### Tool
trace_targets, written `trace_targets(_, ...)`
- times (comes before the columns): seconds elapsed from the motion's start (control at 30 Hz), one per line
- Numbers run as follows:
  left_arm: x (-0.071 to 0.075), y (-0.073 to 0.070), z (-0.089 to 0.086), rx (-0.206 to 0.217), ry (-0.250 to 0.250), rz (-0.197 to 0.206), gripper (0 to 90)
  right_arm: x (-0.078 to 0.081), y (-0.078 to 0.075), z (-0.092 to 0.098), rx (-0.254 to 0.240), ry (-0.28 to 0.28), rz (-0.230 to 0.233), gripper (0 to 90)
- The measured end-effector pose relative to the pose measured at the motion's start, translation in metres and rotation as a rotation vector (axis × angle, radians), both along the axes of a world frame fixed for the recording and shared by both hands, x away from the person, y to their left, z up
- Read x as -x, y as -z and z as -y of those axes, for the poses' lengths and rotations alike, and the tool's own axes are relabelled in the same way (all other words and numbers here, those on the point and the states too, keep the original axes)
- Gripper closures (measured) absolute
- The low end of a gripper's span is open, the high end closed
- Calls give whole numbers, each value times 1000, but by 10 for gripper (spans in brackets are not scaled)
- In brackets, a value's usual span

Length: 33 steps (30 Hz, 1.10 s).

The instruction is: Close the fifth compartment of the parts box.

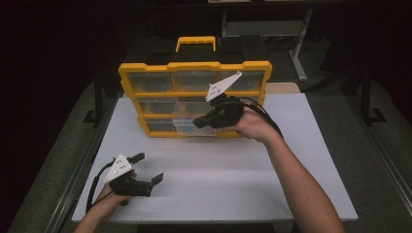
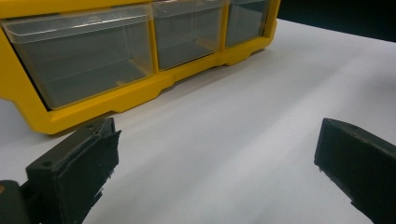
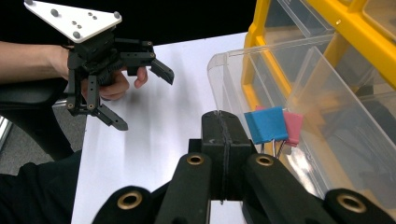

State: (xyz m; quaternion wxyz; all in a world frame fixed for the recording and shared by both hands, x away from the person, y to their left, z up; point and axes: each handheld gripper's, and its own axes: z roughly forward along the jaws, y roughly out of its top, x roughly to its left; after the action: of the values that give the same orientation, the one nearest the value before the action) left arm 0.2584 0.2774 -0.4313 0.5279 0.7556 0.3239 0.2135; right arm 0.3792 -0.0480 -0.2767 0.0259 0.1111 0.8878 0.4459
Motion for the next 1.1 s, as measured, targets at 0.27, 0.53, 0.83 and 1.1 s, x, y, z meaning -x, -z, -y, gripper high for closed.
trace_targets(0.27,-2,0,1,16,-18,-5,0,0,-1,-1,7,4,25,890)
trace_targets(0.53,-1,1,0,13,-14,-4,0,2,-2,-1,8,8,39,890)
trace_targets(0.83,0,1,2,12,-4,-4,0,4,5,-3,66,22,70,891)
trace_targets(1.1,-1,1,1,20,-7,-4,0,-7,5,-6,52,52,67,891)
